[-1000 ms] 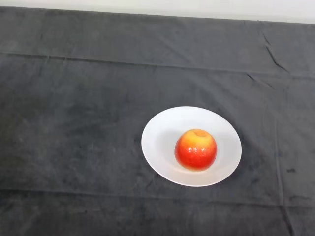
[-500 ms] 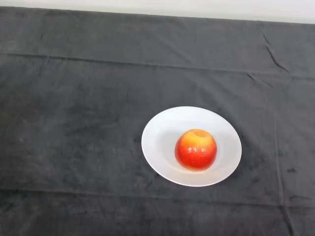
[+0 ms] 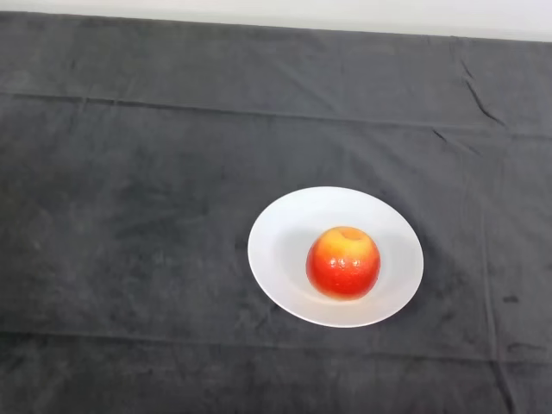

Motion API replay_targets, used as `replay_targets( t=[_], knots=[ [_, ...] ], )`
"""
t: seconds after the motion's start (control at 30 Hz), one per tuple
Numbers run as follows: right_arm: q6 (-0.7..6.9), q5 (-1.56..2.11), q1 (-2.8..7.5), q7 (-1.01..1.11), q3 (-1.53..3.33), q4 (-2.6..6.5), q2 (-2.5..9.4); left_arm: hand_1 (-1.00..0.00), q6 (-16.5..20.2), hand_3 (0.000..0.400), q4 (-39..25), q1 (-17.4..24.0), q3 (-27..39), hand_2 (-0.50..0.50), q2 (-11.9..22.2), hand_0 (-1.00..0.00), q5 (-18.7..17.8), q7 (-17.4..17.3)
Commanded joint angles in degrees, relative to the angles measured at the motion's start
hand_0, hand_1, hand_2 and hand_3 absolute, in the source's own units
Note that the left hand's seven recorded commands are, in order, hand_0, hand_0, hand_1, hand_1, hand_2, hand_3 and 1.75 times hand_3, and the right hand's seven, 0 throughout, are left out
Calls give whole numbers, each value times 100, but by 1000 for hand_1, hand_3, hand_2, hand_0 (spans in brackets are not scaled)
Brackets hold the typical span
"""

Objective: Move the apple to the plate

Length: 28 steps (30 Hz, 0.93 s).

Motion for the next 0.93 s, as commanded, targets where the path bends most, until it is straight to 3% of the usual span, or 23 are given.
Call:
replay_targets(
  t=[0.03,0.17,0.37,0.93],
  knots=[
    [452,58,540,61,-46,659,766,0,54,0,141,18,43,0,-48,0,115,-50],
    [341,49,536,70,-65,773,753,0,51,0,141,26,65,0,-50,0,123,-64],
    [254,30,518,69,-85,865,735,0,49,0,145,41,104,0,-41,0,124,-99],
    [179,-19,507,75,-142,936,717,0,62,0,156,54,191,0,-26,0,147,-143]
  ],
)
